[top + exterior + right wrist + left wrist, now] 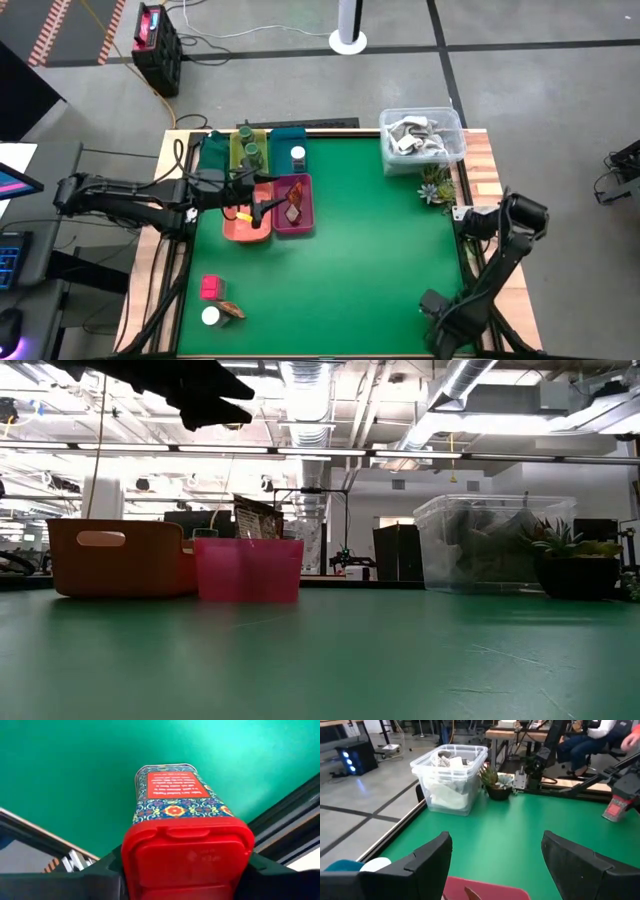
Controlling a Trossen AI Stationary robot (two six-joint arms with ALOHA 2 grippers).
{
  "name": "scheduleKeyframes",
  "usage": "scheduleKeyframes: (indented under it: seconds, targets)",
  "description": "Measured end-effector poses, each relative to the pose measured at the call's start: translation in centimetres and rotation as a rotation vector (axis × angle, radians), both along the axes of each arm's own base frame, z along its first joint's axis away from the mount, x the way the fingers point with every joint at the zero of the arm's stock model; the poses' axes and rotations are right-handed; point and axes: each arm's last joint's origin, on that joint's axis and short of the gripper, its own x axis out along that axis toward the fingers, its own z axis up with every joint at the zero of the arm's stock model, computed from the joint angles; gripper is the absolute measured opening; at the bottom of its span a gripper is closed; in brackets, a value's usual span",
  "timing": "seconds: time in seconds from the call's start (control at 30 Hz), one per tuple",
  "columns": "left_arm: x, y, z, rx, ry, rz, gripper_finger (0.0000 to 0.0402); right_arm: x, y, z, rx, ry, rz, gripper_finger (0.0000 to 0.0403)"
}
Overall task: Sort spices by type
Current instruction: Put the right red seasoning can into the orange bin
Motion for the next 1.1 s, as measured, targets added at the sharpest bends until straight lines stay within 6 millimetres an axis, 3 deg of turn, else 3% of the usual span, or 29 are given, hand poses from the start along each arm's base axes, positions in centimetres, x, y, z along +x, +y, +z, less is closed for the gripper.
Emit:
scheduleKeyframes:
  seconds: [0.23, 0.4, 0.57, 0.83, 0.93, 1.1]
  targets:
    - [0.6, 0.0, 0.0, 0.003, -0.026, -0.007, 0.0293, 2.5, -2.5, 1.6, -0.027, 0.021, 0.095, 0.0226]
    - [3.0, -0.7, -1.7, -0.016, 0.018, -0.127, 0.0293, 5.4, -5.2, 3.3, -0.107, -0.032, 0.235, 0.0226]
    - [6.0, -2.7, -4.1, -0.018, 0.042, -0.261, 0.0293, 8.8, -8.4, 3.9, -0.205, -0.15, 0.453, 0.0226]
    - [9.5, -6.6, -4.6, 0.169, 0.14, -0.391, 0.0293, 13.0, -13.4, 4.1, -0.262, -0.222, 0.627, 0.0228]
    - [10.1, -7.1, -5.1, 0.202, 0.199, -0.344, 0.0293, 13.9, -14.4, 5.1, -0.319, -0.255, 0.663, 0.0228]
    - [10.3, -7.3, -5.3, 0.196, 0.202, -0.291, 0.0293, 14.8, -14.5, 7.0, -0.391, -0.398, 0.752, 0.0228]
